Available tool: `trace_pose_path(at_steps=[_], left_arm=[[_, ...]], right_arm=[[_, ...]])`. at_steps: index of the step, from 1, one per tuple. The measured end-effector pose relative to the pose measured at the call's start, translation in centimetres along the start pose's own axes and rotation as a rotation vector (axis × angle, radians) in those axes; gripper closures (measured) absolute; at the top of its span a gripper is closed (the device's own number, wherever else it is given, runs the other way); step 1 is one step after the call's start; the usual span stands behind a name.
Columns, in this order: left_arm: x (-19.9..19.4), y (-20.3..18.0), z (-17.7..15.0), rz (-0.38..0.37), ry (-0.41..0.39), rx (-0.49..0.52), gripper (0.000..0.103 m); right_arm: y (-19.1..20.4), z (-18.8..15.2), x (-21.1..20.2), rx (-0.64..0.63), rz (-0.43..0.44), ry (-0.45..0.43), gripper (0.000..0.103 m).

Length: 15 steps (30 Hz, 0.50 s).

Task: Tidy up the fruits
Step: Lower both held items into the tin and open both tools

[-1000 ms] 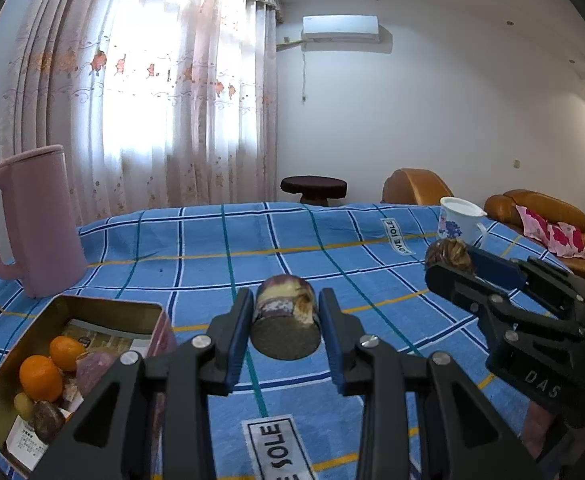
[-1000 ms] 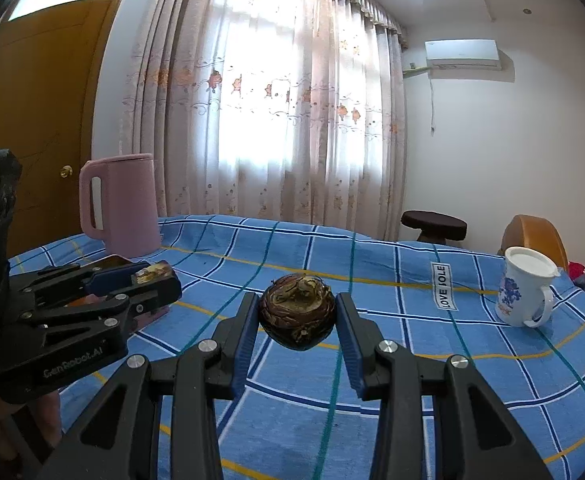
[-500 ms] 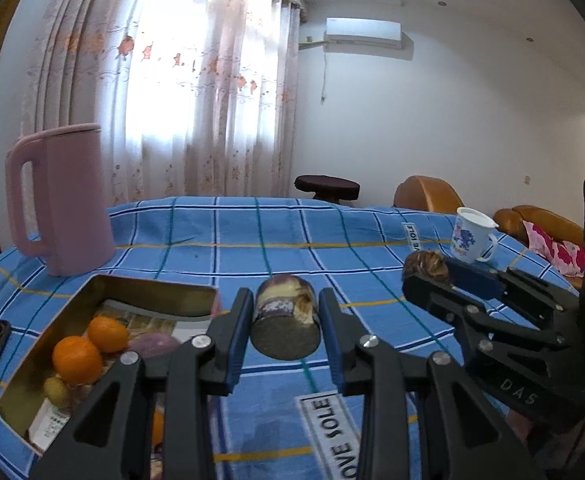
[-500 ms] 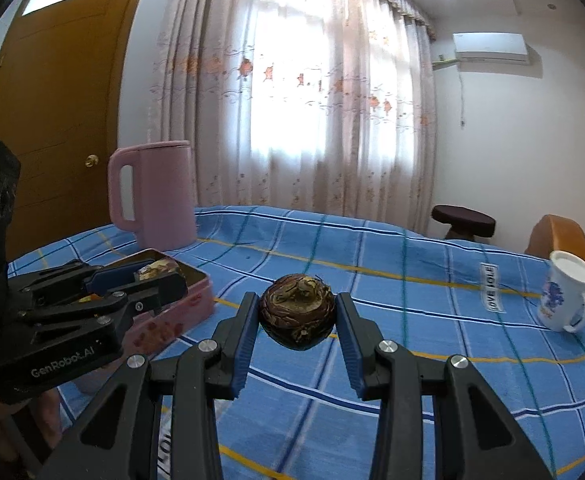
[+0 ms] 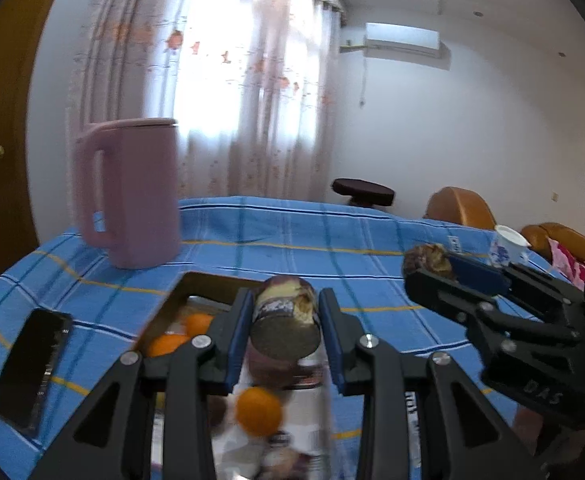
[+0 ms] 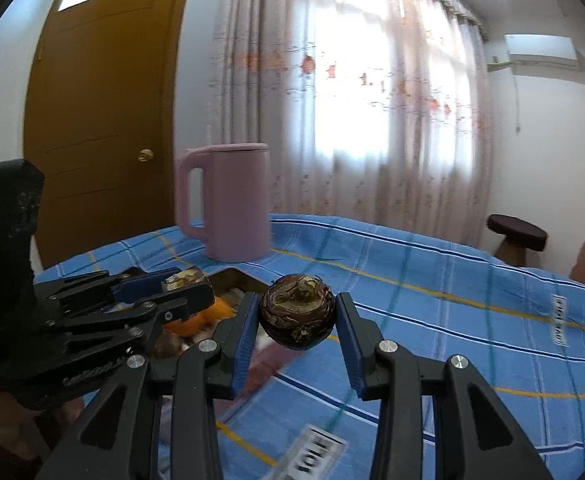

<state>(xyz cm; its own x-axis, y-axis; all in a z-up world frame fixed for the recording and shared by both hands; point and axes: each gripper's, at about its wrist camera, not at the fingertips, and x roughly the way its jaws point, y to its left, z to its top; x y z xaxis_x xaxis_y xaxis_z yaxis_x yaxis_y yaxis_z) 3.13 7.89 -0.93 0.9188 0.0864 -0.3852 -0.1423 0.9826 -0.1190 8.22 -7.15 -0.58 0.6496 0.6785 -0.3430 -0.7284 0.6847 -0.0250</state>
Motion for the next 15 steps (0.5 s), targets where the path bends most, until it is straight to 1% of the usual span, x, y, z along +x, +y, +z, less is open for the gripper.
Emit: trace_pose_path(at_steps=[6, 15], left_arm=[[-0.6, 3.1, 0.0, 0.065, 0.018, -0.026, 0.068], [-0.9, 5.7, -1.3, 0.111, 0.053, -0.049, 0.068]], right_arm=[[2.3, 0.6, 1.3, -0.017, 0.068, 0.021, 0.062], [5.8, -0.1, 3.5, -0.068, 0.125, 0.08, 0.062]])
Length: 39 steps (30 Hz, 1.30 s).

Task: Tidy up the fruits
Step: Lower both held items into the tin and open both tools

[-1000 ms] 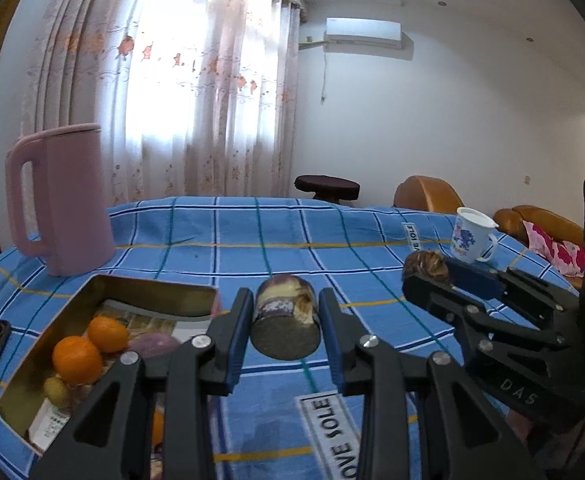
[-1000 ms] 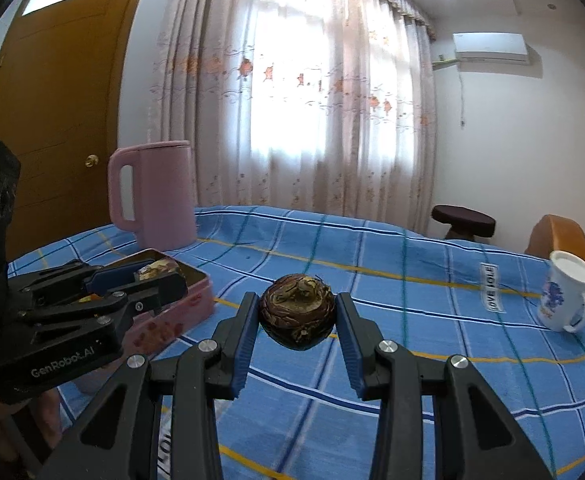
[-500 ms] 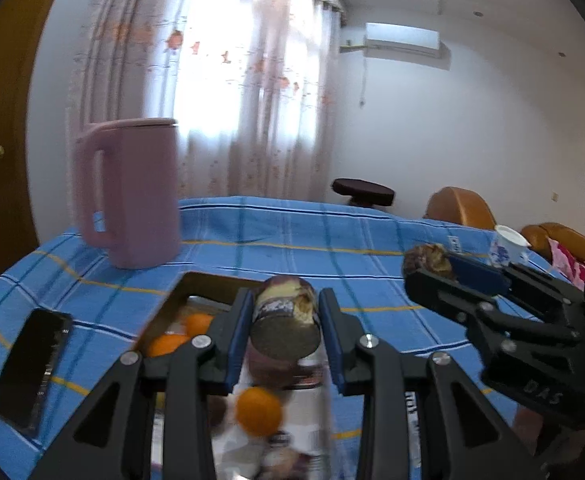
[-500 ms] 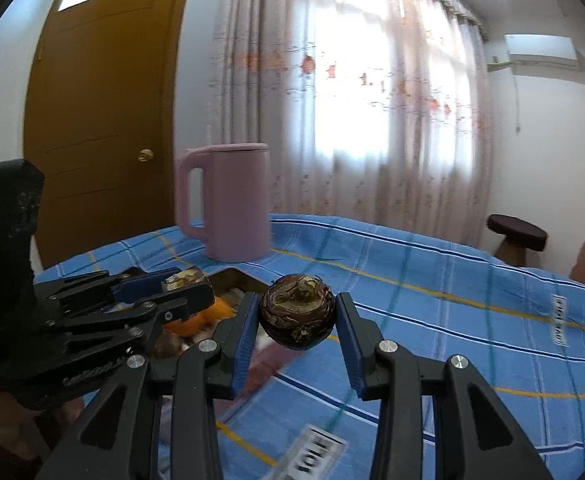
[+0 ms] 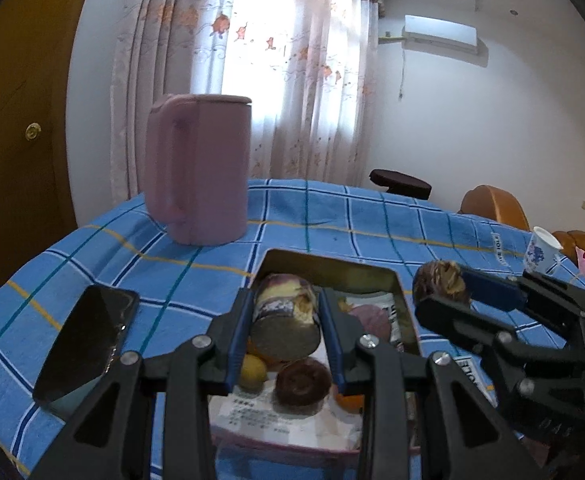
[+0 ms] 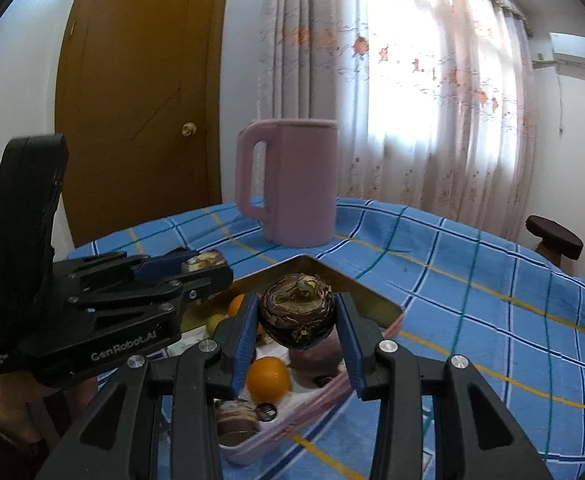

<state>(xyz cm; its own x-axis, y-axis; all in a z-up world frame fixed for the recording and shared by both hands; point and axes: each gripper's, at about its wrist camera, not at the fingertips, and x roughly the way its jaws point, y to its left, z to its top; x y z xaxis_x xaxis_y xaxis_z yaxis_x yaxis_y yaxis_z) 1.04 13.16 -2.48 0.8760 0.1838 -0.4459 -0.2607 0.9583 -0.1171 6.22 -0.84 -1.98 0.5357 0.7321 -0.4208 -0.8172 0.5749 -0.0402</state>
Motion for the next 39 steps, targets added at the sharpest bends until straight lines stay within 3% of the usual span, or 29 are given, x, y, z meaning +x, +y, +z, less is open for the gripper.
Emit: trace_pose_path(at_steps=[24, 27, 31, 34, 39], left_arm=[[1.7, 1.4, -1.4, -0.003, 0.096, -0.004, 0.068], [1.6, 1.2, -1.6, 0.001, 0.097, 0.002, 0.064], [0.7, 1.2, -1.4, 0.004, 0.065, -0.001, 0.044], [0.1, 1.2, -1.1, 0.009, 0.047, -0.005, 0.036], [-1.2, 1.4, -0.7, 0.005, 0.012, -0.021, 0.03]], right_arm=[[1.2, -1.9, 3.6, -0.008, 0.057, 0.17, 0.062], [1.8, -2.4, 4.4, -0.03, 0.074, 0.218, 0.055], [2.1, -2.3, 4.0, -0.034, 0.074, 0.205, 0.046], [1.8, -2.1, 3.4, -0.025, 0.06, 0.192, 0.046], [0.7, -1.8, 1.6, 0.016, 0.024, 0.154, 0.045]])
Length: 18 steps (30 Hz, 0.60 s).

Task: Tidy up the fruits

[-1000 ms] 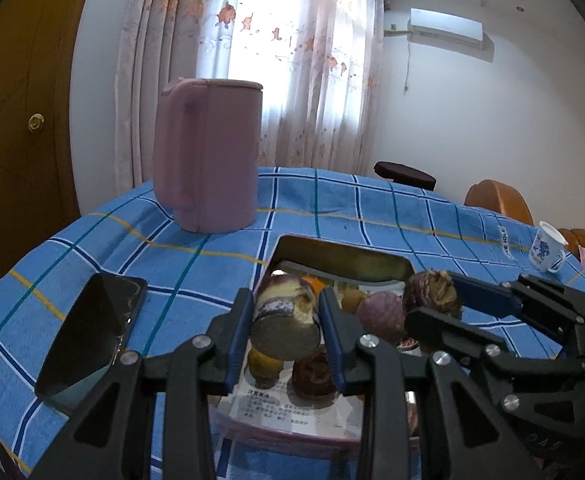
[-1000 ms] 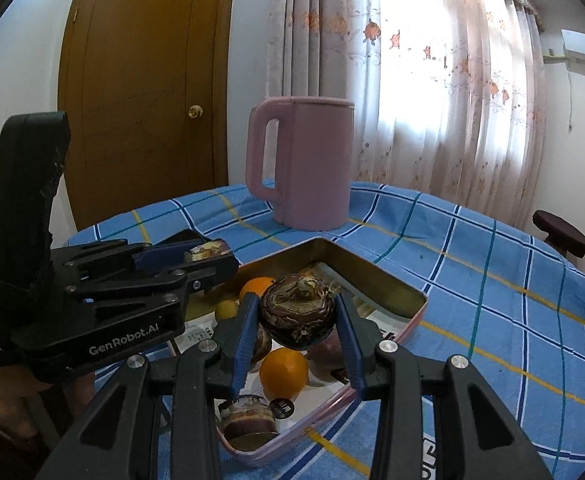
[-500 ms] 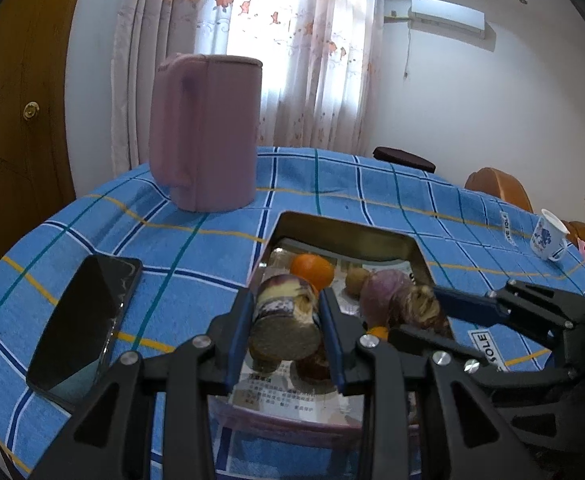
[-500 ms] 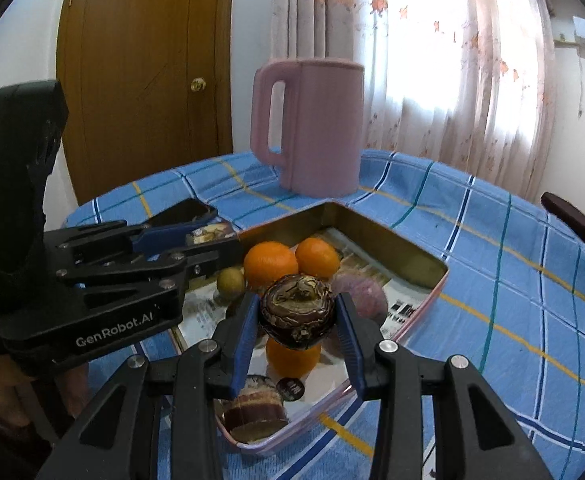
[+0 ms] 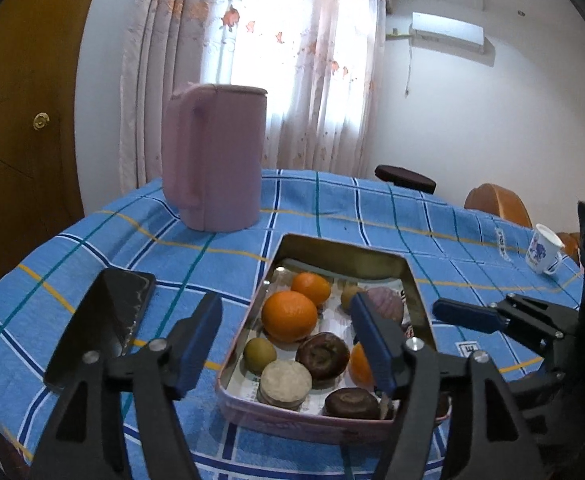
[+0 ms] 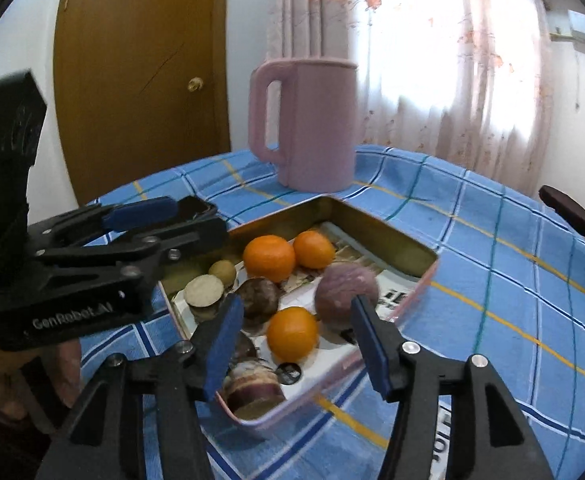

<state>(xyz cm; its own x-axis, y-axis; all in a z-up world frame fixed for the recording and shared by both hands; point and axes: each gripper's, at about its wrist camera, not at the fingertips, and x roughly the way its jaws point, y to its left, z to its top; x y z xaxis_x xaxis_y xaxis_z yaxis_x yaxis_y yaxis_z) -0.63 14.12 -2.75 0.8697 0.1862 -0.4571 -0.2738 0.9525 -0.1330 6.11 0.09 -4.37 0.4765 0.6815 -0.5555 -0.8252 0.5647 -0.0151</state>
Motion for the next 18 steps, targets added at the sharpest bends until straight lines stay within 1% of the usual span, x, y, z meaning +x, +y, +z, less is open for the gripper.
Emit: trace_pose_path(at_steps=[1, 3, 10, 12, 15, 16, 18], left_arm=[[-0.2, 0.0, 0.1, -0.001, -0.006, -0.003, 0.028], [-0.7, 0.0, 0.2, -0.001, -0.018, -0.006, 0.027], [-1.7, -1.0, 0.4, -0.018, -0.044, 0.003, 0.021], [-1.9, -1.5, 0.5, -0.021, -0.049, 0.013, 0.019], [-2.0, -2.2, 0.5, -0.026, -0.052, 0.025, 0.015], [-2.0, -2.4, 0.4, -0.024, -0.053, 0.028, 0.013], [-2.1, -2.9, 0.4, -0.029, -0.055, 0.037, 0.013]], right_arm=[[-0.2, 0.0, -0.4, 0.003, -0.013, -0.007, 0.043], [-0.5, 0.0, -1.3, 0.006, -0.059, -0.026, 0.039], [-1.7, -0.3, -5.0, 0.028, -0.156, -0.105, 0.038], [-2.0, -0.4, -5.9, 0.036, -0.177, -0.126, 0.036], [-2.6, -0.7, -7.1, 0.055, -0.204, -0.15, 0.031], [-2.8, -0.7, -7.4, 0.06, -0.209, -0.157, 0.031], [-3.3, -0.9, -8.0, 0.074, -0.22, -0.169, 0.031]])
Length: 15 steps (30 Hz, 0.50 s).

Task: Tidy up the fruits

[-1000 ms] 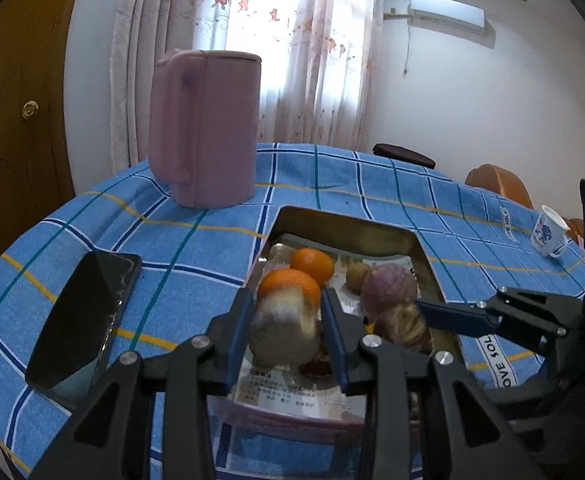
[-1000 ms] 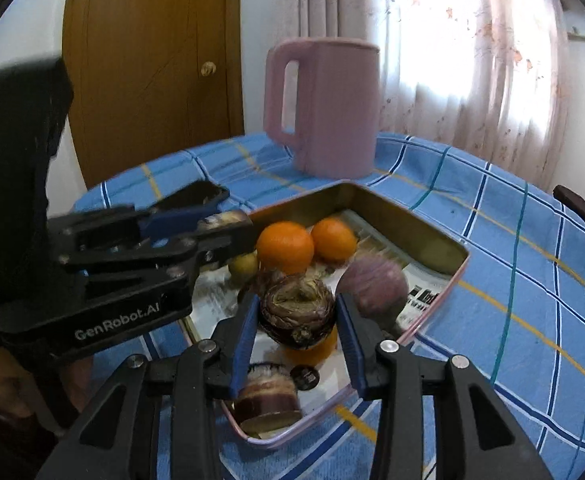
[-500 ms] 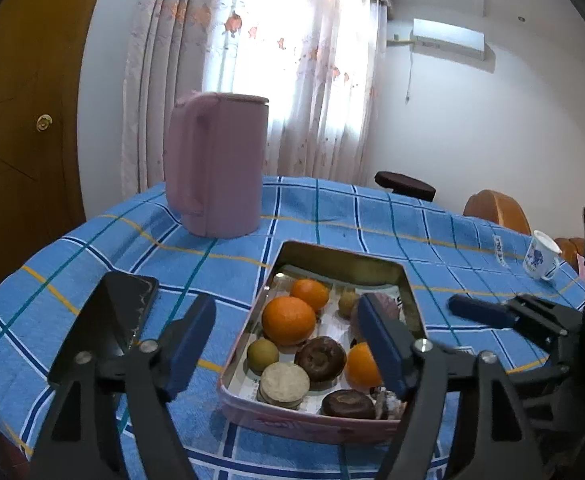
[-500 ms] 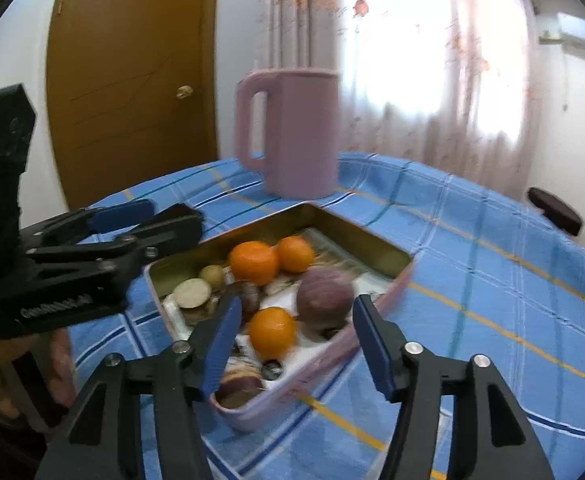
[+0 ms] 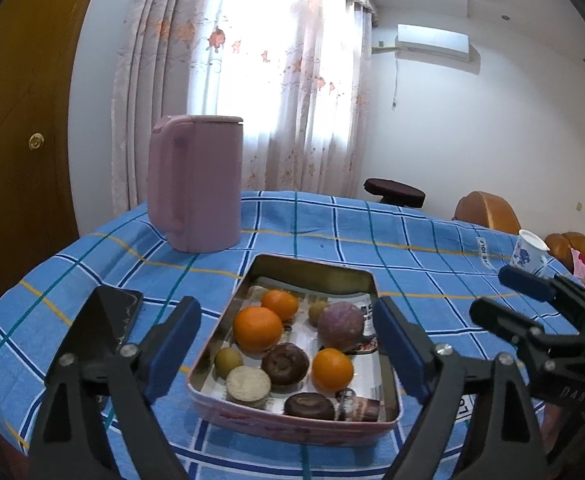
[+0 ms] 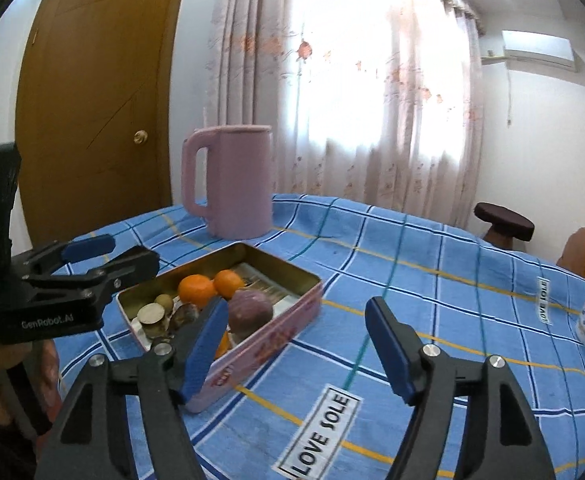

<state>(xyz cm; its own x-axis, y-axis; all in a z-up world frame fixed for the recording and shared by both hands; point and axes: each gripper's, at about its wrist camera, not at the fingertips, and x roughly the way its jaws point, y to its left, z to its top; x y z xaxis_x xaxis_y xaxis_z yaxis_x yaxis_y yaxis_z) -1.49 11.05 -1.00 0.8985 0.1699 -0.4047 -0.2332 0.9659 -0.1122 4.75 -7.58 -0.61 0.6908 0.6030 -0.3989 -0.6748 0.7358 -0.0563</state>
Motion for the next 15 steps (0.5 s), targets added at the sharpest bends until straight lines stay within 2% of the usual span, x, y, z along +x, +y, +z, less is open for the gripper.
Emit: trace_pose_path(at_steps=[15], left_arm=[[-0.8, -1.9, 0.3, -0.011, -0.012, 0.034, 0.01]], right_arm=[[-2.0, -0.4, -1.9, 0.054, -0.035, -0.038, 0.03]])
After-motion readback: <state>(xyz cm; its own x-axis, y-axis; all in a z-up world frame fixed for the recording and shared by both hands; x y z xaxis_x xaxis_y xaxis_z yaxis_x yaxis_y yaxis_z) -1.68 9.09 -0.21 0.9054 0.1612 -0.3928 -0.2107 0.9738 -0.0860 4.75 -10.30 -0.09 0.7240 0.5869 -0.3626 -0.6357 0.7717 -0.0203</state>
